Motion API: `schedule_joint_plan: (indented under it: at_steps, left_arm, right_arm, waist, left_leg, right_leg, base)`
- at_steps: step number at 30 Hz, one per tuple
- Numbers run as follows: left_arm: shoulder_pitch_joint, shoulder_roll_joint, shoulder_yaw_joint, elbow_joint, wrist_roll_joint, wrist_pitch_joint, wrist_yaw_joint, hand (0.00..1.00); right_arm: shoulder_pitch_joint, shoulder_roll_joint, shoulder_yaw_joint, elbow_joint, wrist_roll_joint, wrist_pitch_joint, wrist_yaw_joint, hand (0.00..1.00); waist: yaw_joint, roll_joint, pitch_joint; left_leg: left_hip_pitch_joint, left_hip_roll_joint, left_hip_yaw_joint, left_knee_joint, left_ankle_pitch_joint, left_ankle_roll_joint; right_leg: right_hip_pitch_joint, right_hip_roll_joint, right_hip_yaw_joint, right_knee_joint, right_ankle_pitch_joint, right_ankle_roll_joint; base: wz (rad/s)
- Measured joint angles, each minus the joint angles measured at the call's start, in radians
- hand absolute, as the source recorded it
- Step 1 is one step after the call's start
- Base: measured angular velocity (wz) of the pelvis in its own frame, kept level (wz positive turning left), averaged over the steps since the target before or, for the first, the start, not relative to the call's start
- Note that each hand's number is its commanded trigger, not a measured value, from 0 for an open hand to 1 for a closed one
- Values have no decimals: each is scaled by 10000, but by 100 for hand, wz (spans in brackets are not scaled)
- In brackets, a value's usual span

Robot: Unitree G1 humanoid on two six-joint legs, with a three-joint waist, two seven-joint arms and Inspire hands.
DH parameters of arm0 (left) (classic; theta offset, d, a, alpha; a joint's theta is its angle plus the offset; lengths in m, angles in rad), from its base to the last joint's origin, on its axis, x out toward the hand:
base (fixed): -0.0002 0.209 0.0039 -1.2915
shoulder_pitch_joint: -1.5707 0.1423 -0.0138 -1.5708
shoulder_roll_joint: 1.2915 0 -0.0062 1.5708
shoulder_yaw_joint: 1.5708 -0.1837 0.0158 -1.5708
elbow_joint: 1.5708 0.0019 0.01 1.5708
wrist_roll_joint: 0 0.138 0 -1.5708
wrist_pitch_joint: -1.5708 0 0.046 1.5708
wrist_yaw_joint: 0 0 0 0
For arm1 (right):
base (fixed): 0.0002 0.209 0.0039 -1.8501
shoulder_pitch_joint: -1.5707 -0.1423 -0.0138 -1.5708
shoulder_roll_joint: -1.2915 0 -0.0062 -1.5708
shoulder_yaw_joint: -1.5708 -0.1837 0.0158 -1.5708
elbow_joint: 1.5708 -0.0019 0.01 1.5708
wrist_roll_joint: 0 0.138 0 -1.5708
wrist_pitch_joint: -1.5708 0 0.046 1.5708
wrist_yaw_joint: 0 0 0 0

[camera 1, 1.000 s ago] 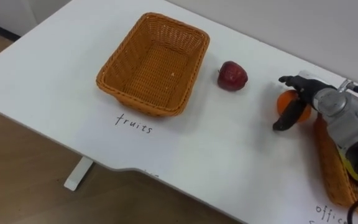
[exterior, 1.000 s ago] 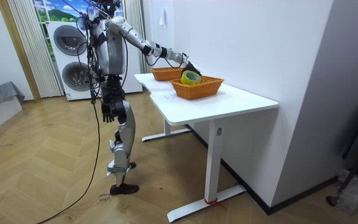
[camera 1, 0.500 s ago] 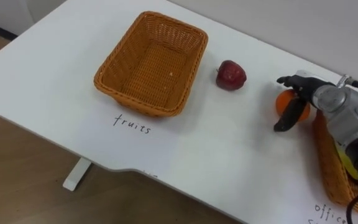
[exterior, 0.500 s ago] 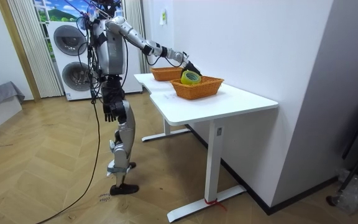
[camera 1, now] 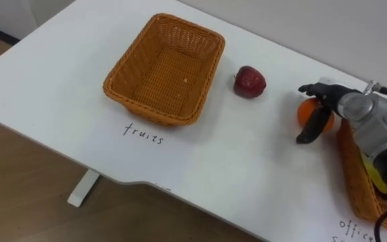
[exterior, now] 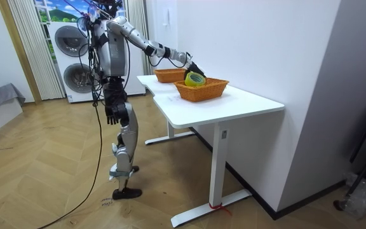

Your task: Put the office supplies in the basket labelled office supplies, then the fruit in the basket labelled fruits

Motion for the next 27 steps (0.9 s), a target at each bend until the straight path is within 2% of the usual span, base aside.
schedule_joint_plan:
  at_steps: [9, 15, 25, 26, 27]
  left_arm:
    - [-109, 47, -3, 29, -5, -4, -81, 0]
    - [-95, 49, -32, 116, -12, -14, -77, 0]
    - [-107, 71, -197, 211, -8, -158, -79, 0]
    - [-107, 79, -197, 208, -7, -158, -80, 0]
    - [-110, 89, -197, 200, -6, -159, -84, 0]
  right_arm:
    - [-30, -1, 768, -15, -743, 20, 108, 0]
    - [-73, -2, 769, -107, -1182, 18, 227, 0]
    - [-120, -4, 769, -510, -1546, 12, 240, 0]
    - [-151, -5, 770, -510, -1546, 13, 240, 25]
    - [-196, -5, 770, -510, -1546, 19, 240, 100]
  waist:
    - [32, -100, -64]
    - [32, -239, -32]
    - [35, -250, -32]
    - [33, -250, -32]
    - [27, -250, -32]
  left_leg:
    - [5, 6, 0, 17, 0, 0]
    - [-2, 24, 8, 20, -2, -1]
    - [-32, 29, 47, 14, -2, -1]
    - [-42, 32, 60, 13, -2, -1]
    - [-56, 36, 70, 13, -2, -1]
  right_leg:
    - [-12, -2, -4, 55, 4, -7]
    - [-66, -1, -20, 143, 4, -7]
    - [-131, -4, -3, 154, 4, -7]
    - [-152, -4, 3, 156, 4, -7]
    - [-172, -4, 5, 157, 4, -7]
  base:
    - [0]
    - [0]
    - [-1]
    - [-4]
    - [0]
